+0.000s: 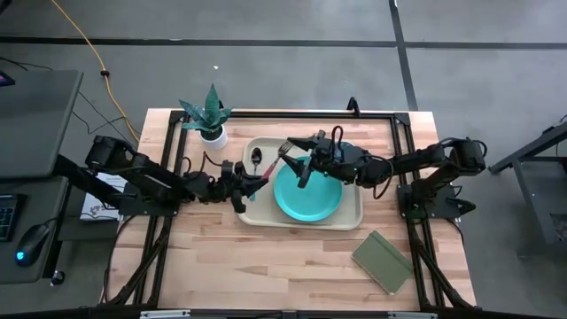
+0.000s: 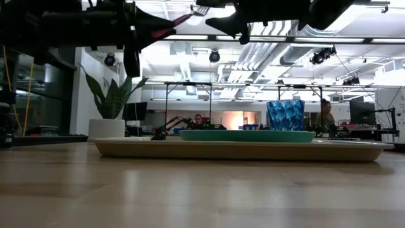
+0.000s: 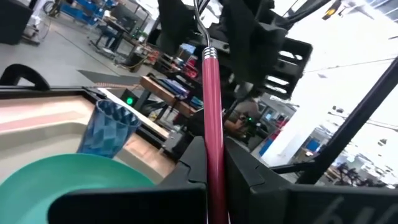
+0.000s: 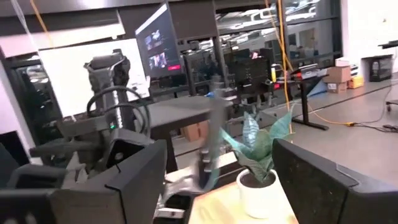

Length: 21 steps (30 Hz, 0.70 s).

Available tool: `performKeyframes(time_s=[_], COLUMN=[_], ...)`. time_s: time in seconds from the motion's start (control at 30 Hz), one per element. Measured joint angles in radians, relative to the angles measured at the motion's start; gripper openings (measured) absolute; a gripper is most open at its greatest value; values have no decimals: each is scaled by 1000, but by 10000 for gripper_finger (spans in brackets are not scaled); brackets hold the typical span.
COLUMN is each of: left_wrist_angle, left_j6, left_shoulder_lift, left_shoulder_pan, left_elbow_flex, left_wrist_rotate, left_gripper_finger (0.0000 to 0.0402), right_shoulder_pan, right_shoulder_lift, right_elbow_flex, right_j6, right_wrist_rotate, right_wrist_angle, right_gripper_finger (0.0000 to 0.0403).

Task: Pick and place plate/cup/fork/spoon on tray
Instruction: Put the red fork to the right of the blue spoon on the light brown serving tray

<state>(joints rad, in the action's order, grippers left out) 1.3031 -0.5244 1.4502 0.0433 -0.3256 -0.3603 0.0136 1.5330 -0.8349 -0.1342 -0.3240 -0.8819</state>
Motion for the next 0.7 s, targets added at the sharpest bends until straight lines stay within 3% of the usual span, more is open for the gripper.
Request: performKeyframes(time_s=[0.13,0.23,0.5,0.7], left_wrist_angle=[-5,-5,-16,-28], left_j6=[-7,-7,-13,2], left_shoulder_lift=[0,0,0,-1], left_shoulder_pan=[-1,-1,-1,-2], left_elbow_flex=[-1,-1,-1,-1], left_wrist_rotate=[-2,-8,-14,-15], left_gripper_finger=[1,1,1,5], right_shoulder_pan=[-1,-1,-1,-1], right_shoulder_lift=[0,0,0,0], right_elbow_flex=[-2,-2,-2,-2], right_j6=[-5,-14,-30,-23], right_wrist_rotate=[3,-8,-44,-56], right_wrist_angle=[2,3,3,10], right_gripper_finger=[266,224,19,11])
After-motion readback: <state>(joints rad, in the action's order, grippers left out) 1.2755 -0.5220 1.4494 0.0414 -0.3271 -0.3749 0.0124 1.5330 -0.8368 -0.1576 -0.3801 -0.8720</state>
